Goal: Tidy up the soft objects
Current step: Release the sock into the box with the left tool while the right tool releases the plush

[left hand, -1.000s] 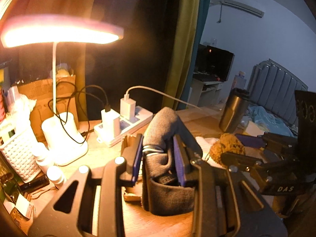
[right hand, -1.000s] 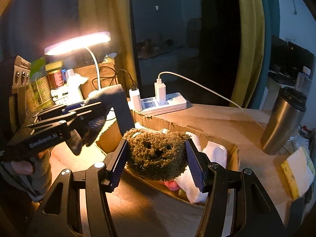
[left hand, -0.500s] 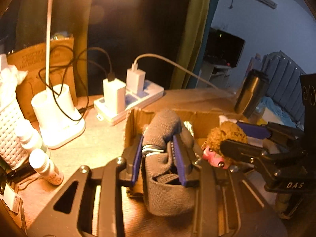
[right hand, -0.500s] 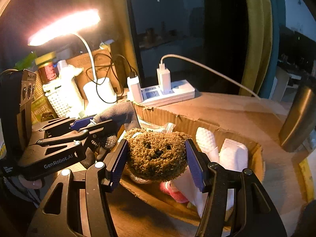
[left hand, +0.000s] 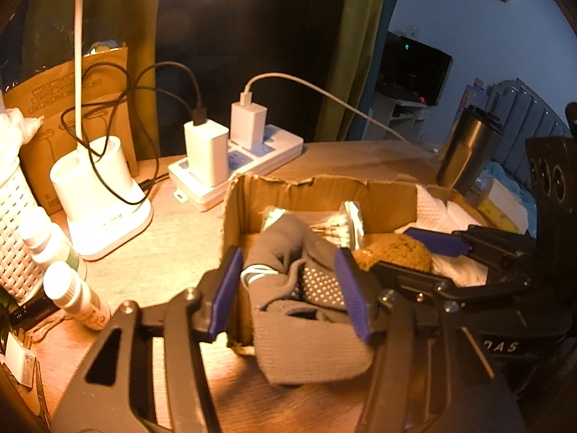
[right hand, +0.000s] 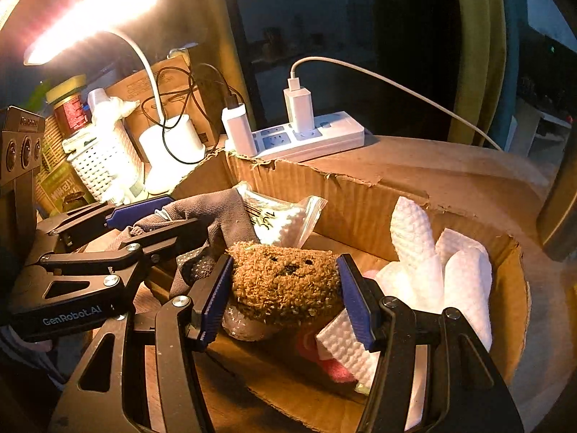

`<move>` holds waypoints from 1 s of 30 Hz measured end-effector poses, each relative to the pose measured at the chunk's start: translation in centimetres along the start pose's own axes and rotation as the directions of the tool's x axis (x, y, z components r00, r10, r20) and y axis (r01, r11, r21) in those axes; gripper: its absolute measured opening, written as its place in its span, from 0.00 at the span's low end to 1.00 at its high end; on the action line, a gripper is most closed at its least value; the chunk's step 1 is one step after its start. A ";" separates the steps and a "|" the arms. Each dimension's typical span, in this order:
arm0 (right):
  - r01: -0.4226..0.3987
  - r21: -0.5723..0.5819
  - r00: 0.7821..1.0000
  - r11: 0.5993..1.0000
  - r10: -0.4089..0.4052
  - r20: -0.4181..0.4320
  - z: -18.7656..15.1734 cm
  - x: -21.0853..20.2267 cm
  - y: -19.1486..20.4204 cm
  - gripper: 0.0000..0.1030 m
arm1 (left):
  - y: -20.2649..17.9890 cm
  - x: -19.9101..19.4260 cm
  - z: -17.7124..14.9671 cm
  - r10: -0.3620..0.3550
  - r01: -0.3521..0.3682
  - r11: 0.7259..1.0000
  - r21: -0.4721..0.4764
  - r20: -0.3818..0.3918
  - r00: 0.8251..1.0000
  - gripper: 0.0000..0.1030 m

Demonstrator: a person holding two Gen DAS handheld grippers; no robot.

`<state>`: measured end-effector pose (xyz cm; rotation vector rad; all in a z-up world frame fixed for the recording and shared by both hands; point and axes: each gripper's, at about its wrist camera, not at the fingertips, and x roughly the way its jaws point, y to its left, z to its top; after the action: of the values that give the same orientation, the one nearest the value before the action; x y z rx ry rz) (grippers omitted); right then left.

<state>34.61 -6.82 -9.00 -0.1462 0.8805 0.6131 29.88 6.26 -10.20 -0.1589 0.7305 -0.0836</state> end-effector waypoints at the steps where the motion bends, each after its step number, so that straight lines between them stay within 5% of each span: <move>1: 0.006 -0.003 1.000 1.000 -0.006 0.000 0.0 -0.1 0.1 0.60 | 0.0 0.0 0.0 0.000 0.000 1.000 0.000 -0.002 1.000 0.53; 10: 0.037 -0.006 0.999 0.999 -0.037 0.034 0.3 -1.8 0.3 0.69 | -0.1 -1.1 0.4 0.003 -0.003 1.000 -0.001 0.014 1.000 0.56; 30: 0.100 0.005 0.986 0.995 -0.100 0.133 -1.0 -9.2 0.9 0.69 | -3.8 -7.2 0.0 -0.010 0.003 0.998 0.065 0.112 0.994 0.57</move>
<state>28.98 -10.50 -2.57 -0.1487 0.7394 0.5235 24.46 3.48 -4.80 -0.1028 0.6147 -0.1036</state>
